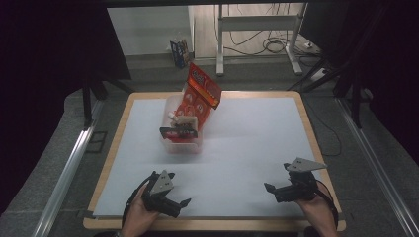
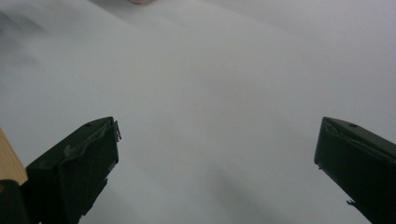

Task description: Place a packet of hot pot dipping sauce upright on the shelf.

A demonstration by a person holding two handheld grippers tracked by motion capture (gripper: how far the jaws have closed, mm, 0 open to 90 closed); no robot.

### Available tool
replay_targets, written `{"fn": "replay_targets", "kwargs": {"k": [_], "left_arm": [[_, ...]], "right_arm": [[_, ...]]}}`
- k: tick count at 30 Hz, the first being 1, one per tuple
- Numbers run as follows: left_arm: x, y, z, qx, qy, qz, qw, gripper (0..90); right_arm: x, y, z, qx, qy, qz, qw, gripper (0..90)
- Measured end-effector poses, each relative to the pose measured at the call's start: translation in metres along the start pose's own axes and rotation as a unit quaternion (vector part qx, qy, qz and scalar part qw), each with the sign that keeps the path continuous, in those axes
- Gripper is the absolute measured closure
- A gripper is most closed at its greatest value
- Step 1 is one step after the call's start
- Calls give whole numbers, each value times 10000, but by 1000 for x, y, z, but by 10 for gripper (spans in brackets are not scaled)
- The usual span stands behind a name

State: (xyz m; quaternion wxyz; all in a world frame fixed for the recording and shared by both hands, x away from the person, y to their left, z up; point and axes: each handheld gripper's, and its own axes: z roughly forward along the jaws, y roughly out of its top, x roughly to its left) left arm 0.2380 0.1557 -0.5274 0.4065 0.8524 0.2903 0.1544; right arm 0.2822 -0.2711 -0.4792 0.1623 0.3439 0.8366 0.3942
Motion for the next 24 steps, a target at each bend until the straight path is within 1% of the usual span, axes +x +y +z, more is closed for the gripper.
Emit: {"fn": "replay_targets", "kwargs": {"k": [7, 9, 12, 20, 21, 24], "left_arm": [[0, 0, 0, 6, 3, -1, 10000, 6], [0, 0, 0, 10, 8, -1, 10000, 6], [0, 0, 0, 11, 13, -2, 10000, 5], [0, 0, 1, 19, 16, 4, 10000, 5], [0, 0, 1, 24, 18, 8, 10000, 5], [0, 0, 1, 29, 21, 6, 10000, 5]], "right_arm": [[-5, -10, -5, 10, -132, 74, 9999, 0], [-6, -11, -6, 19, -136, 86, 9999, 0], [-8, -16, -9, 18, -174, 163, 9997, 0], [-11, -26, -11, 91, -171, 292, 9994, 0], [-12, -29, -12, 103, -141, 348, 9992, 0], [-13, -32, -13, 139, -95, 405, 9990, 0]]}}
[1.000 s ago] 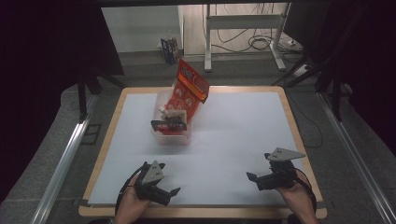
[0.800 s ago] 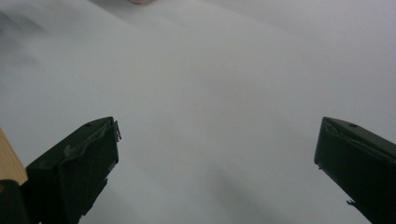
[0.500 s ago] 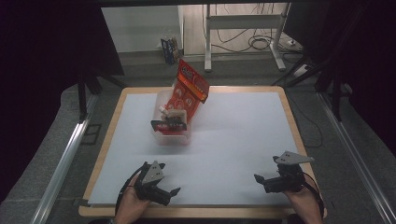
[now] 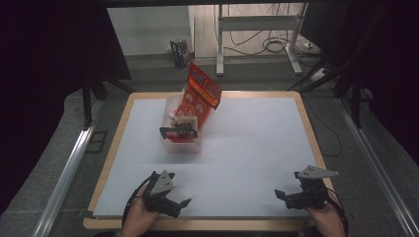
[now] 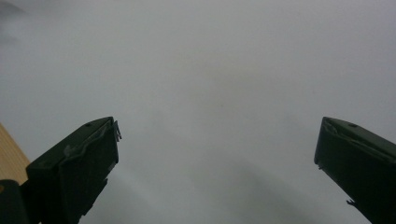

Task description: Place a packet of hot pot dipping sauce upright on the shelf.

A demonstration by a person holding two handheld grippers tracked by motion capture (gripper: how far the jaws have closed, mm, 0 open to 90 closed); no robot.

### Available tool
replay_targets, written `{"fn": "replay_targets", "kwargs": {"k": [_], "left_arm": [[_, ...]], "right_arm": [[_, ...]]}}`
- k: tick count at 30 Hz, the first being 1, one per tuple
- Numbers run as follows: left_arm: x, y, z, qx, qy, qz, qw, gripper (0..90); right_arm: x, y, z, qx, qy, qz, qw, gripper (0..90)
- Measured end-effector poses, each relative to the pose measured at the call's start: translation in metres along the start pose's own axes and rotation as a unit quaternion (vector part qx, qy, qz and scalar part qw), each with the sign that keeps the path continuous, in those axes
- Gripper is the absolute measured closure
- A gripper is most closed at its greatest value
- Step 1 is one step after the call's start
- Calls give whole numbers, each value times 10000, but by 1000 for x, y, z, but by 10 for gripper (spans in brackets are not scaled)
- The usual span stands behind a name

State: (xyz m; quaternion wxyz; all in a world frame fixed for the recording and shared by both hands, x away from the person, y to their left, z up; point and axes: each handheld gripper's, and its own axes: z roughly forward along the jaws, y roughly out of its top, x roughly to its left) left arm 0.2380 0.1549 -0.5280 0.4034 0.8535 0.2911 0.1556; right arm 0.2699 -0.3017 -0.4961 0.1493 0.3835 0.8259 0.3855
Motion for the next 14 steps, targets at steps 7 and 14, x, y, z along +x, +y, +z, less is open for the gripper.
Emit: {"fn": "replay_targets", "kwargs": {"k": [7, 14], "left_arm": [[-1, 0, 1, 12, -30, 19, 10000, 6], [-1, 1, 1, 21, -26, 35, 10000, 6]], "right_arm": [[-1, -4, 0, 93, 59, 51, 9999, 0], [-2, -4, 1, 142, 74, 60, 9999, 0]]}}
